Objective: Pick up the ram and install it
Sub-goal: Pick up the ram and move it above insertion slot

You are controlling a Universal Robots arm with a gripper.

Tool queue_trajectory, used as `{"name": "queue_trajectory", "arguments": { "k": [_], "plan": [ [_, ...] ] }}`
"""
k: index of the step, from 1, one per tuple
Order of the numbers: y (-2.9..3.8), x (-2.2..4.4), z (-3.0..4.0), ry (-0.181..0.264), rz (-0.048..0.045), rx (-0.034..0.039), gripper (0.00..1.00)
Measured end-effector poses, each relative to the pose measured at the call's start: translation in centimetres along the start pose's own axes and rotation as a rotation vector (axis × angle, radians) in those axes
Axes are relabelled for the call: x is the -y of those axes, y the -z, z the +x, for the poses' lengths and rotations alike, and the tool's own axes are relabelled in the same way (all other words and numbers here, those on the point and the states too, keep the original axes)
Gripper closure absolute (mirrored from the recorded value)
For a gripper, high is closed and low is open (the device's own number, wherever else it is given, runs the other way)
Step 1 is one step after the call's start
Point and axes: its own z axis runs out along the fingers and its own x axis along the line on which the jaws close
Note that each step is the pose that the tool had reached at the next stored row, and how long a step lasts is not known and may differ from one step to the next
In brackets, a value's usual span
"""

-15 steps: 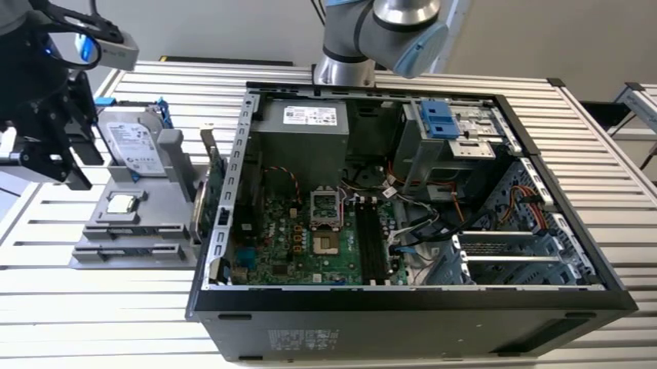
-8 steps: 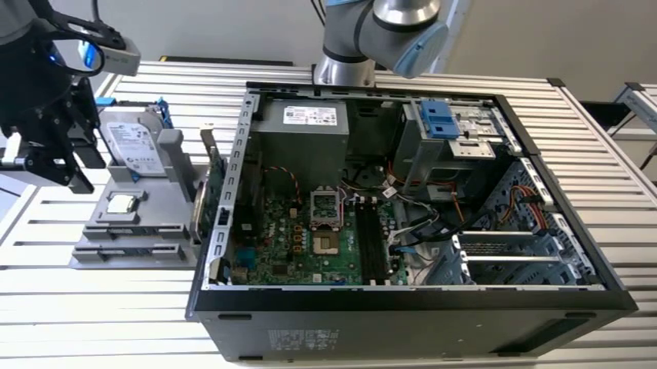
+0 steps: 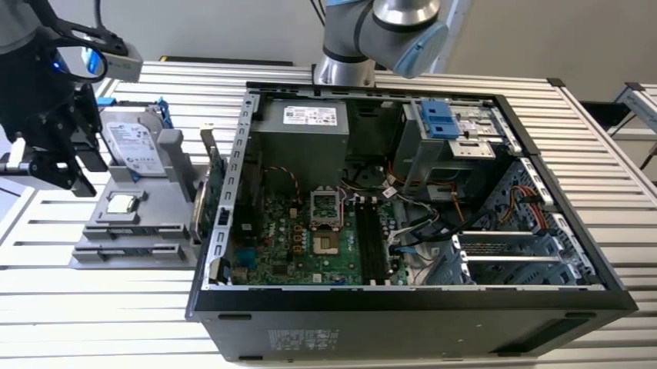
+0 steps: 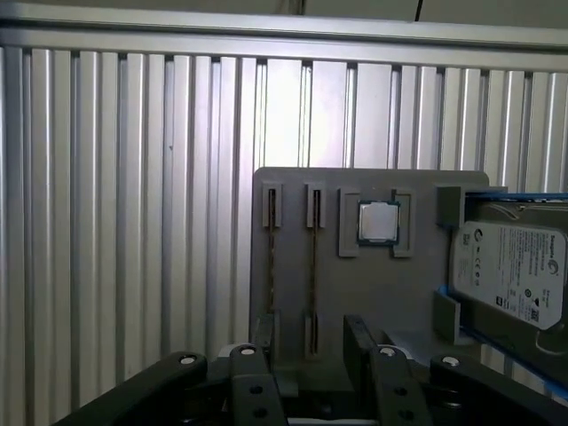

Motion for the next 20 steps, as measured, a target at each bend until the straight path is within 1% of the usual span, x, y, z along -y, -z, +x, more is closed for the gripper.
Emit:
{"name": "queue_trajectory", "arguments": {
  "k": [8,20],
  "plan": [
    [-0.69,0.01,0.02,0.000,0.0000,-0.0037,0.00],
    [-1.60,0.01,0.04,0.000,-0.0001,-0.0052,0.00]
  ]
}}
